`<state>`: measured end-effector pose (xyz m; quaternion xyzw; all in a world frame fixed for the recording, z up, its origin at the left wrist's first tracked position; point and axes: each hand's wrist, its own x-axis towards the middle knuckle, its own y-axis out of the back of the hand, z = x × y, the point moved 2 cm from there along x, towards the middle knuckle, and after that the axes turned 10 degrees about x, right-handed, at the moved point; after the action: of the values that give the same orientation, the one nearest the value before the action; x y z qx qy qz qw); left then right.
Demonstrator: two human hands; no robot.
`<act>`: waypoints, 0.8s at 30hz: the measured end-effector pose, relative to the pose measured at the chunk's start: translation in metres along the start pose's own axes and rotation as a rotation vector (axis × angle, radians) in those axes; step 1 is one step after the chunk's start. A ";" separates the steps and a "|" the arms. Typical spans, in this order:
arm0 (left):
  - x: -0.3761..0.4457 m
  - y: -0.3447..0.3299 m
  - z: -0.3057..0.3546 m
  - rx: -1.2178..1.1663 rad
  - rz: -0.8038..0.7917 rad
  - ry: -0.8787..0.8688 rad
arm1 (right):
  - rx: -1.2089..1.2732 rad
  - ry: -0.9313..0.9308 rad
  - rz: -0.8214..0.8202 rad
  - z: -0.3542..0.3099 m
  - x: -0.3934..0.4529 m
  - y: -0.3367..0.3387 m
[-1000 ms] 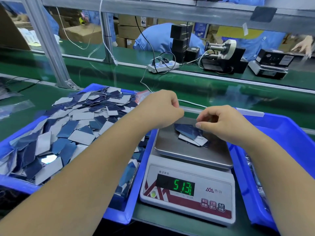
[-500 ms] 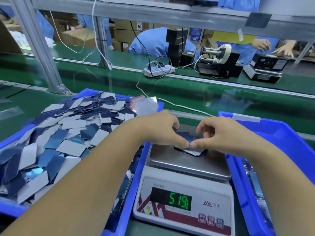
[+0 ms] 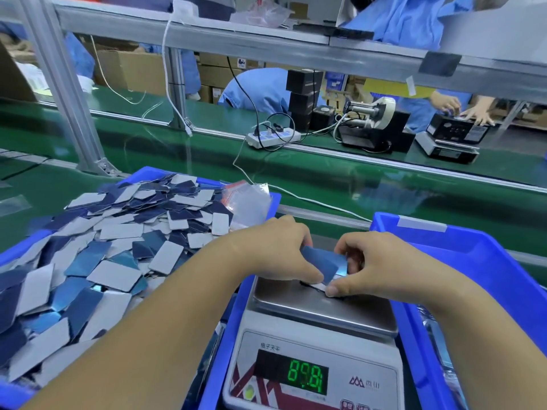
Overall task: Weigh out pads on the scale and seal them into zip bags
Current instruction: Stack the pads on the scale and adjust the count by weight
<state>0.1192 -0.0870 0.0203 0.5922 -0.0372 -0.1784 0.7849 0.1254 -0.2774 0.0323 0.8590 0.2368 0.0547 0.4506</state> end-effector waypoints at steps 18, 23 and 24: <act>-0.009 0.003 0.002 -0.186 0.049 -0.083 | 0.098 0.013 0.026 -0.002 0.004 -0.008; -0.010 0.002 0.004 -0.138 0.040 -0.074 | 0.135 -0.003 0.033 -0.004 0.004 -0.009; -0.010 0.002 0.005 -0.116 0.029 -0.078 | 0.151 -0.006 0.027 -0.005 0.004 -0.009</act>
<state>0.1091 -0.0874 0.0254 0.5376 -0.0661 -0.1919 0.8184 0.1245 -0.2676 0.0275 0.8937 0.2275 0.0402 0.3847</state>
